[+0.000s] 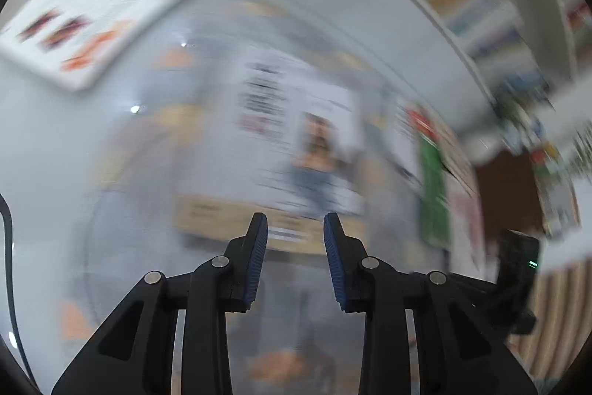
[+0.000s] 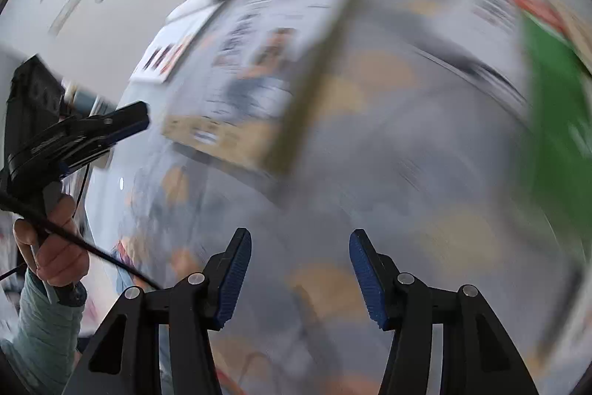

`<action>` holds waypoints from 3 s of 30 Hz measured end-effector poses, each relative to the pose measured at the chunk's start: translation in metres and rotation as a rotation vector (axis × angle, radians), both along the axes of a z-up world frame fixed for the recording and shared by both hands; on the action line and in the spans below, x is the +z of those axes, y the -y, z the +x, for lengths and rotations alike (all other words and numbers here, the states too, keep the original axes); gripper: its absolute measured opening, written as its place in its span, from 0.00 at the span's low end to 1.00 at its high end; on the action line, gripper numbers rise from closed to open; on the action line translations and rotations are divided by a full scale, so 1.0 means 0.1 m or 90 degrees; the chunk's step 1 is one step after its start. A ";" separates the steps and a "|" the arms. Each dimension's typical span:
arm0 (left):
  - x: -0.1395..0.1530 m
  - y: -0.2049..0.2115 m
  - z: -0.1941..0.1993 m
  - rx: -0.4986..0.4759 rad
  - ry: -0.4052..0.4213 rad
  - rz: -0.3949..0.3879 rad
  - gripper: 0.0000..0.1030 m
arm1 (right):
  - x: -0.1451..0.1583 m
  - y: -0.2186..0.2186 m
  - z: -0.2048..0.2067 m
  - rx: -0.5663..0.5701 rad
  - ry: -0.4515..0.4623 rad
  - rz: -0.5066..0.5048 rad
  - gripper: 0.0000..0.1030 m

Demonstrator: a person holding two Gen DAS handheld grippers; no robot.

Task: Organize books

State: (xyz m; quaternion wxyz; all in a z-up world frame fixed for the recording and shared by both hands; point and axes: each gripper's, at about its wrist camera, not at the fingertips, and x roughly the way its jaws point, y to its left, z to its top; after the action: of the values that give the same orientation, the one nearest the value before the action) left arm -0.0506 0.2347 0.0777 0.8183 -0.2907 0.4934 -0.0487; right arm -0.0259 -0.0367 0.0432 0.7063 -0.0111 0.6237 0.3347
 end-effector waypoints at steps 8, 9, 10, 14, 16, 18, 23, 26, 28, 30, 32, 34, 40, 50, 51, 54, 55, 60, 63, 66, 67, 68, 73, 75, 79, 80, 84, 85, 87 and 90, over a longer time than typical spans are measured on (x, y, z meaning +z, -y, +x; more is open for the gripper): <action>0.18 2.12 0.62 -0.288 0.030 -0.033 0.34 | 0.22 1.80 -0.18 -0.275 0.019 0.009 0.52; 0.19 2.42 0.72 -0.316 0.029 -0.031 0.34 | 0.24 2.00 -0.19 -0.299 0.032 0.001 0.52; 0.18 2.70 0.82 -0.338 0.026 -0.034 0.34 | 0.26 2.21 -0.18 -0.323 0.043 -0.006 0.52; 0.12 3.43 1.18 -0.369 0.004 -0.047 0.34 | 0.26 3.00 -0.07 -0.425 0.047 -0.026 0.52; 0.08 3.75 1.36 -0.368 -0.007 -0.020 0.34 | 0.27 3.33 0.01 -0.469 0.058 -0.028 0.52; 0.04 3.96 1.47 -0.355 -0.015 0.009 0.34 | 0.23 3.62 0.10 -0.506 0.062 -0.029 0.52; -0.14 4.24 1.73 -0.298 -0.038 0.070 0.34 | 0.08 4.05 0.42 -0.547 0.051 -0.015 0.52; -0.21 4.33 1.78 -0.278 -0.039 0.085 0.34 | -0.03 4.11 0.62 -0.545 0.046 -0.008 0.52; -0.21 4.40 1.75 -0.287 -0.046 0.084 0.35 | -0.02 4.10 0.70 -0.528 0.057 0.011 0.53; -0.18 4.46 1.67 -0.297 -0.041 0.116 0.34 | 0.00 4.06 0.74 -0.507 0.060 -0.009 0.55; -0.17 4.44 1.52 -0.315 -0.046 0.130 0.34 | 0.02 4.01 0.68 -0.483 0.067 -0.025 0.55; -0.17 4.37 1.30 -0.332 -0.056 0.128 0.34 | 0.04 3.96 0.55 -0.457 0.067 -0.033 0.57; -0.27 3.98 0.35 -0.333 -0.115 0.146 0.34 | 0.07 3.59 -0.05 -0.349 0.052 -0.027 0.60; -0.34 3.17 -0.45 -0.284 -0.190 0.137 0.34 | -0.01 2.84 -0.77 -0.227 -0.021 0.019 0.60; -0.35 3.12 -0.38 -0.280 -0.187 0.128 0.34 | -0.02 2.83 -0.79 -0.214 -0.030 0.026 0.60; -0.35 2.94 -0.34 -0.235 -0.174 0.121 0.34 | -0.11 2.92 -0.81 -0.227 -0.069 0.045 0.56; -0.36 2.89 -0.30 -0.219 -0.170 0.112 0.34 | -0.15 2.98 -0.79 -0.251 -0.068 0.047 0.56; -0.42 2.86 -0.14 -0.223 -0.154 0.059 0.34 | -0.26 3.12 -0.50 -0.352 -0.073 0.132 0.61; -0.42 2.89 -0.09 -0.249 -0.151 0.057 0.35 | -0.21 3.02 -0.43 -0.343 -0.055 0.138 0.65; -0.44 2.93 -0.08 -0.266 -0.140 0.060 0.35 | -0.18 2.94 -0.43 -0.339 -0.056 0.134 0.65; -0.47 2.96 -0.05 -0.265 -0.141 0.047 0.35 | -0.16 2.97 -0.44 -0.347 -0.066 0.158 0.65; -0.48 2.97 -0.04 -0.266 -0.142 0.035 0.35 | -0.12 3.04 -0.46 -0.358 -0.076 0.196 0.64; -0.44 2.67 -0.11 -0.249 -0.134 -0.001 0.34 | 0.35 3.07 -0.47 -0.344 -0.084 0.384 0.63; -0.32 2.42 -0.16 -0.223 -0.120 0.007 0.34 | 0.69 2.83 -0.42 -0.287 -0.032 0.362 0.63; 0.01 1.77 -0.36 -0.144 -0.073 0.019 0.34 | 1.11 2.20 -0.30 -0.177 0.016 0.364 0.63; 0.07 1.65 -0.41 -0.127 -0.063 0.025 0.35 | 1.15 2.00 -0.29 -0.151 0.018 0.369 0.63; 0.15 1.09 -0.62 -0.021 -0.058 0.109 0.37 | 1.01 1.21 -0.32 -0.083 -0.014 0.359 0.63; 0.12 0.90 -0.70 0.014 -0.067 0.134 0.37 | 0.93 1.08 -0.35 -0.072 -0.020 0.335 0.63; 0.05 0.69 -0.78 0.041 -0.084 0.120 0.37 | 0.75 0.91 -0.39 -0.064 -0.037 0.291 0.63; -0.09 0.61 -0.82 0.050 -0.092 0.082 0.37 | 0.50 0.94 -0.46 -0.074 -0.038 0.202 0.63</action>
State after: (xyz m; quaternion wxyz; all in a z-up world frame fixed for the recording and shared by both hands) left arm -0.1324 0.1732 0.0687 0.7990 -0.2596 0.5413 0.0360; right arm -0.0714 -0.1305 0.0930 0.6986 0.1467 0.5834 0.3873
